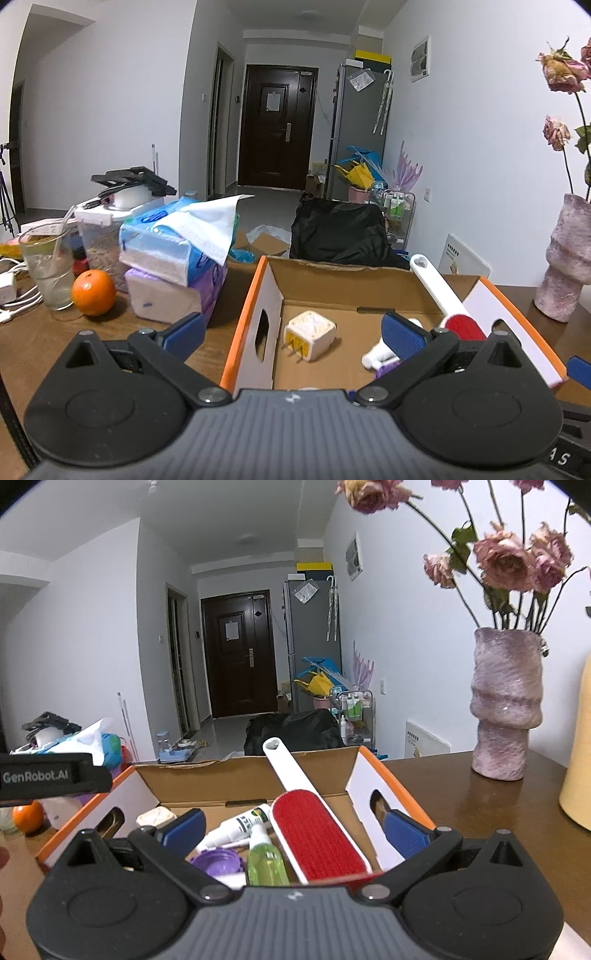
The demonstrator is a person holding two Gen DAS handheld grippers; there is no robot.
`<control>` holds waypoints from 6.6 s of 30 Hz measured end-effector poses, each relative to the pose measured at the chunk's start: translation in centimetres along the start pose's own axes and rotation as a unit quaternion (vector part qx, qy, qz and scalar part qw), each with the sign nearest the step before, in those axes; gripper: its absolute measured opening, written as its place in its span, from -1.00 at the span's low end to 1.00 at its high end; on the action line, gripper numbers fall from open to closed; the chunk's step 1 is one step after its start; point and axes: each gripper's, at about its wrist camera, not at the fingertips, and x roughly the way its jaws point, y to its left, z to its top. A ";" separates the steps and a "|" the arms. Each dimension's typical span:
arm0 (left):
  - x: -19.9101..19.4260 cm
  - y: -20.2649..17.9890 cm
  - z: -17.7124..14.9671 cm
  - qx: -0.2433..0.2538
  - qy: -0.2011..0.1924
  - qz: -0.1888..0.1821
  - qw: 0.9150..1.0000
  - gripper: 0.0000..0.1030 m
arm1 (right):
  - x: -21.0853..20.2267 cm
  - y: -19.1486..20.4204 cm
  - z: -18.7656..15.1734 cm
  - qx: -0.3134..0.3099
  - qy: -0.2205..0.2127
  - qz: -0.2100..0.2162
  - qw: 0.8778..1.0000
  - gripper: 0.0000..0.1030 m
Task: Organize rigid objects
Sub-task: 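Withdraw both tools from the box toward the white puck and plastic box, then grasp the round white puck with the left tool while the right tool grasps the frosted plastic box, then carry the white puck and frosted plastic box over the cardboard box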
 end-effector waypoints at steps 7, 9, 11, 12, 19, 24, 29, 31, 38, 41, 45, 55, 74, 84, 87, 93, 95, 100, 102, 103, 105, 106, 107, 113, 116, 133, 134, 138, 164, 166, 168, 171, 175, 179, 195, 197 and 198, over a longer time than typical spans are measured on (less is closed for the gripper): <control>-3.1 0.2 -1.3 0.002 0.001 0.001 1.000 1.00 | -3.8 -0.5 -0.8 -0.017 -0.010 -0.014 1.000 1.00; -4.1 0.0 -1.7 0.005 -0.002 0.003 1.000 1.00 | -5.0 -0.9 -1.1 -0.017 -0.012 -0.012 1.000 1.00; -4.9 -0.1 -2.2 0.006 -0.001 0.002 1.000 1.00 | -5.9 -1.3 -1.3 -0.020 -0.014 -0.014 1.000 1.00; -5.3 -0.2 -2.4 0.006 -0.001 0.001 1.000 1.00 | -6.3 -1.5 -1.5 -0.020 -0.013 -0.015 1.000 1.00; -7.6 -0.8 -3.8 0.011 0.005 -0.001 1.000 1.00 | -9.0 -2.9 -2.5 -0.028 -0.007 -0.019 0.999 1.00; -8.8 -1.1 -4.9 0.010 0.014 0.000 1.000 1.00 | -10.6 -3.7 -3.2 -0.039 -0.005 -0.022 0.999 1.00; -9.5 -1.7 -6.0 0.015 0.025 0.002 1.000 1.00 | -11.9 -5.1 -3.9 -0.036 0.002 -0.030 0.999 1.00; -9.7 -1.9 -6.6 0.015 0.031 0.001 0.999 1.00 | -12.4 -5.7 -4.1 -0.034 0.001 -0.032 0.999 1.00; -10.4 -3.0 -8.3 0.026 0.049 0.002 0.998 1.00 | -13.3 -7.4 -4.6 -0.029 0.008 -0.028 0.999 1.00; -10.8 -3.6 -9.0 0.033 0.055 -0.001 0.998 1.00 | -13.6 -8.1 -4.9 -0.035 0.013 -0.026 0.999 1.00; -10.9 -4.6 -9.8 0.048 0.064 -0.004 0.997 1.00 | -13.9 -9.2 -5.2 -0.037 0.018 -0.026 0.999 1.00; -8.4 -6.6 -11.9 0.069 0.123 -0.003 0.990 1.00 | -13.9 -12.3 -5.6 -0.039 0.026 -0.029 0.998 1.00; -5.8 -8.4 -12.1 0.066 0.152 -0.020 0.986 0.51 | -12.8 -15.4 -5.9 -0.036 0.039 -0.039 0.998 1.00; -6.4 -9.1 -12.0 0.080 0.141 -0.056 0.985 -0.21 | -12.4 -15.2 -6.2 -0.035 0.047 -0.042 0.997 1.00; -7.0 -9.1 -11.7 0.084 0.128 -0.057 0.987 -0.21 | -12.3 -15.2 -6.3 -0.033 0.049 -0.043 0.997 1.00; -8.6 -8.6 -10.6 0.078 0.097 -0.067 0.990 -0.21 | -11.8 -15.5 -6.5 -0.022 0.055 -0.039 0.997 1.00; -8.9 -8.3 -10.2 0.073 0.089 -0.068 0.991 -0.21 | -11.5 -15.7 -6.5 -0.015 0.057 -0.036 0.998 1.00; -9.2 -7.1 -9.3 0.061 0.079 -0.067 0.993 -0.21 | -9.9 -16.3 -6.3 0.008 0.079 -0.036 0.996 1.00; -9.2 -6.8 -9.2 0.062 0.077 -0.065 0.993 -0.21 | -9.0 -16.2 -6.2 0.004 0.090 -0.038 0.995 1.00; -9.2 -6.7 -9.2 0.063 0.077 -0.064 0.993 -0.21 | -8.7 -16.2 -6.1 0.001 0.095 -0.038 0.995 1.00; -9.3 -6.4 -9.2 0.065 0.077 -0.064 0.993 -0.21 | -7.8 -16.0 -6.0 -0.005 0.108 -0.040 0.993 1.00; -9.3 -6.2 -9.2 0.066 0.076 -0.064 0.993 -0.21 | -7.5 -15.9 -6.1 -0.007 0.115 -0.040 0.993 1.00; -9.4 -6.0 -9.2 0.066 0.076 -0.064 0.993 -0.21 | -7.1 -15.8 -6.1 -0.009 0.122 -0.039 0.992 1.00; -9.5 -5.0 -9.5 0.072 0.078 -0.063 0.992 -0.21 | -5.6 -15.7 -6.1 -0.009 0.150 -0.037 0.988 0.87; -9.4 -4.4 -9.5 0.072 0.079 -0.063 0.992 -0.21 | -5.0 -15.7 -6.1 -0.006 0.155 -0.035 0.987 0.79; -9.5 -3.2 -9.5 0.074 0.074 -0.061 0.993 -0.21 | -4.9 -15.8 -5.8 -0.005 0.146 -0.040 0.989 0.23; -9.5 -3.2 -9.5 0.074 0.074 -0.061 0.993 -0.21 | -5.2 -15.8 -5.7 -0.003 0.138 -0.042 0.990 0.23; -9.7 -2.9 -9.4 0.072 0.072 -0.060 0.993 -0.21 | -6.1 -15.7 -5.6 -0.003 0.115 -0.054 0.992 0.23; -10.3 -1.6 -8.3 0.054 0.054 -0.060 0.995 -0.21 | -9.4 -8.3 -5.9 -0.006 0.068 -0.010 0.998 0.23; -10.4 -1.5 -8.2 0.054 0.051 -0.062 0.995 -0.21 | -9.6 -7.5 -5.9 -0.007 0.066 -0.004 0.998 0.23; -10.6 -1.5 -8.2 0.053 0.049 -0.064 0.995 -0.21 | -9.9 -6.8 -5.9 -0.007 0.063 0.003 0.998 0.23; -10.8 -1.5 -8.0 0.052 0.047 -0.066 0.995 -0.21 | -10.4 -5.6 -5.9 -0.008 0.060 0.013 0.998 0.23; -11.1 -1.3 -7.8 0.049 0.042 -0.068 0.996 -0.21 | -10.9 -4.2 -5.8 -0.012 0.055 0.025 0.998 0.23; -11.2 -1.2 -7.6 0.045 0.040 -0.068 0.996 -0.21 | -11.4 -3.1 -5.6 -0.011 0.049 0.035 0.998 0.23; -10.8 -0.8 -6.3 0.033 0.028 -0.052 0.998 -0.21 | -11.5 -1.1 -4.4 -0.011 0.033 0.050 0.998 0.23; -10.6 -0.8 -6.0 0.030 0.025 -0.049 0.998 -0.21 | -11.4 -1.0 -4.2 -0.012 0.031 0.050 0.998 0.23; -10.6 -0.8 -5.9 0.029 0.023 -0.048 0.998 -0.21 | -11.3 -1.0 -4.1 -0.012 0.030 0.050 0.998 0.23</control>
